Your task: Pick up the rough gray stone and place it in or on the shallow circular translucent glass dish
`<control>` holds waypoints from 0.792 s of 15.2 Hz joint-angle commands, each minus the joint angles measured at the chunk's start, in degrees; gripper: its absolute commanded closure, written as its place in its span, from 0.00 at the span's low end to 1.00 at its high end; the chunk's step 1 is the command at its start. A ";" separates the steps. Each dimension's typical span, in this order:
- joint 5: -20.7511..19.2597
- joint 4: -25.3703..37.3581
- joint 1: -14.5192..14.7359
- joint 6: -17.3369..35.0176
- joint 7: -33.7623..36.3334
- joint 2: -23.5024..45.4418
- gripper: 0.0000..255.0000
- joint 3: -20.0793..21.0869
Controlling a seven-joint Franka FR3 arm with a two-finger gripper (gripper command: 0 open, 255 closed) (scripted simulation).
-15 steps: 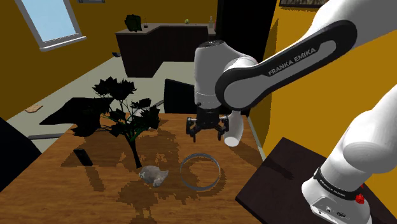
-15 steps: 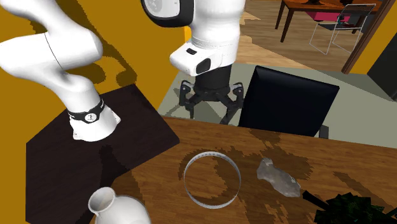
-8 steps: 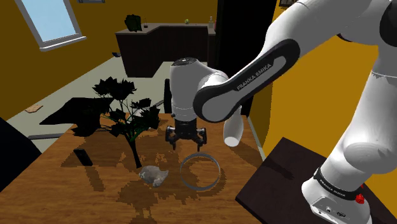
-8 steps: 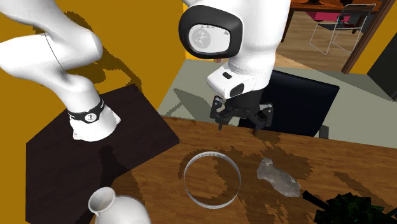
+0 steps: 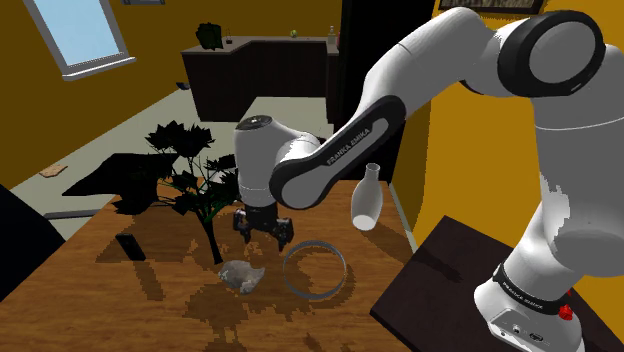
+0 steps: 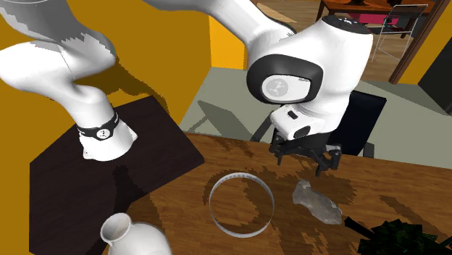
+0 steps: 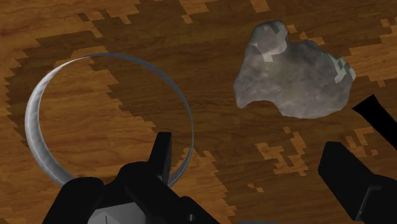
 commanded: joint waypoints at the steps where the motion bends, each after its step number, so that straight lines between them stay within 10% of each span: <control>1: -0.85 0.46 0.73 0.90 0.97 1.42 0.00 -0.64; 12: -2.46 0.34 1.70 3.26 1.97 3.87 0.00 -1.81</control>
